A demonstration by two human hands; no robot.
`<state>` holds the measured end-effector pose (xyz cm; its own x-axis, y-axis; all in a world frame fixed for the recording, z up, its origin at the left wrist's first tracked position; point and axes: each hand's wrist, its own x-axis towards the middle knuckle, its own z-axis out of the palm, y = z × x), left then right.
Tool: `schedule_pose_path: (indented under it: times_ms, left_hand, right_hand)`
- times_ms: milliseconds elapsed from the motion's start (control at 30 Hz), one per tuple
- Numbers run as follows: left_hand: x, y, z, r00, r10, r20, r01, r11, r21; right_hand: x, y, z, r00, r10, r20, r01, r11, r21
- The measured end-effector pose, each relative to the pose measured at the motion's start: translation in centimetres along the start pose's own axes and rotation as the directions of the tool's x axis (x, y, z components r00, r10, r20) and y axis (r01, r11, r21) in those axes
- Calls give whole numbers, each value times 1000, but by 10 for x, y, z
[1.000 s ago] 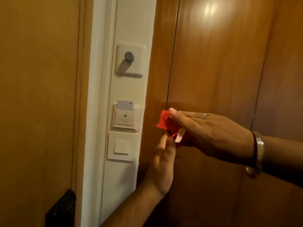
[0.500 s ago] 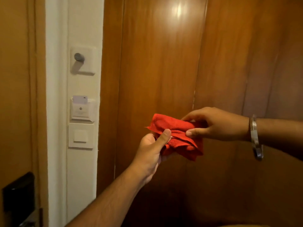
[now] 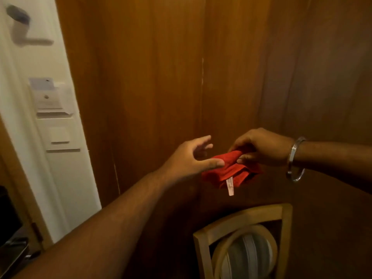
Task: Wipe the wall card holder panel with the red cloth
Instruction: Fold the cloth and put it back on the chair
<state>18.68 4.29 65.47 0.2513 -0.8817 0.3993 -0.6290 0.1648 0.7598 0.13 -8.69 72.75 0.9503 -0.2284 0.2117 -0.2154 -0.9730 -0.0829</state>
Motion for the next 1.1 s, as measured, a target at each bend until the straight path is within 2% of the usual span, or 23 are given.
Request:
schedule_pose_path:
  times_ms: [100,300,400,500,567,700,867,967,1100]
  left_hand:
    - [8,-1,23,983,45,179,-80,978,194]
    - [5,-27,62,972,52,228,-124,941,315]
    - [-2,-40,96,950,71,304,-179,921,346]
    - [-10,-61,143,911,48,409,-237,873,426]
    - [-20,-80,178,893,-10,449,-225,854,468]
    - [-53,-126,255,849,-156,504,-119,874,471]
    - [-126,-197,344,751,-376,543,154,899,411]
    - [-171,-246,391,637,-495,591,309,866,392]
    - [-231,-309,441,458,-650,607,446,758,476]
  right_hand:
    - [-14,0,21,997,72,-29,-71,996,45]
    - [-45,10,74,975,220,-20,-220,975,-15]
    - [-69,22,111,949,314,-30,-316,948,-50]
    - [-94,40,153,909,415,24,-412,907,-85]
    - [-112,52,185,879,466,102,-460,885,-75]
    - [-154,75,263,832,497,245,-514,858,4]
    - [-212,93,390,731,514,448,-620,775,122]
    - [-249,93,475,639,534,554,-707,690,151]
    - [-288,82,577,514,481,710,-788,592,170]
